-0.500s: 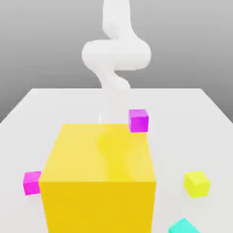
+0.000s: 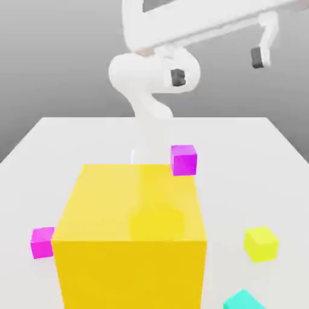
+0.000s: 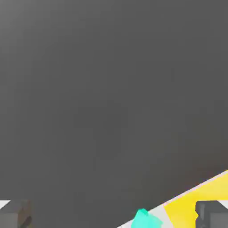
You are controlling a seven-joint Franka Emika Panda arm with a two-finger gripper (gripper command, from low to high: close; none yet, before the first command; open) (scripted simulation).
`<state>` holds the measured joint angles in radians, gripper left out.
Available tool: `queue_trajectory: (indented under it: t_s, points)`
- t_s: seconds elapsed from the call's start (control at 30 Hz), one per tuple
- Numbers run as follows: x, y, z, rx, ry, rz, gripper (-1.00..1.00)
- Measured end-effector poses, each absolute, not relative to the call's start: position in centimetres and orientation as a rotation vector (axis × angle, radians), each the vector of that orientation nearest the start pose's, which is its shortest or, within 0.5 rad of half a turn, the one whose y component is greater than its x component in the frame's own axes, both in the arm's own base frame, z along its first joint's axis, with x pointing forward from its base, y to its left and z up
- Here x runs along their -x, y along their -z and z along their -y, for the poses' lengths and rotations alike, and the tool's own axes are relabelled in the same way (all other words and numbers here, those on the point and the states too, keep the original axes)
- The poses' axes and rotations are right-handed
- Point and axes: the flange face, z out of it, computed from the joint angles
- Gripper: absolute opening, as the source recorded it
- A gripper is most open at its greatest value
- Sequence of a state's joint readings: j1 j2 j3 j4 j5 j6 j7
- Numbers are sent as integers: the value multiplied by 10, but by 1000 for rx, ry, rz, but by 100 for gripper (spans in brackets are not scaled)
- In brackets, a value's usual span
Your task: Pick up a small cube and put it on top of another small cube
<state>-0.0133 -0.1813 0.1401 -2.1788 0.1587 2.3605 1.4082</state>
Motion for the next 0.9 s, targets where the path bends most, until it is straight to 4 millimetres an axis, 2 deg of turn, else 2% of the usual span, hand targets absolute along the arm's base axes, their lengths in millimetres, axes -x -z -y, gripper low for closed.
queue_trajectory:
  t_s: [0.13, 0.23, 0.43, 0.6, 0.67, 0.7, 0.8, 0.83, 0.9]
  points:
    - [-539, -430, -109, 2212, 145, -1877, 0]
    - [-543, -371, -134, 2243, 64, -1959, 0]
    - [-530, -253, -172, 2292, -82, -2140, 0]
    - [-525, -200, -168, 2131, -49, -2350, 0]
    - [-525, -197, -161, 2025, -13, -2416, 0]
    - [-525, -188, -160, 2001, -6, -2429, 0]
    - [-525, -150, -159, 1979, -1, -2441, 0]
    - [-524, -139, -159, 1978, -1, -2441, -100]
    - [-525, -139, -159, 1978, -1, -2441, -100]
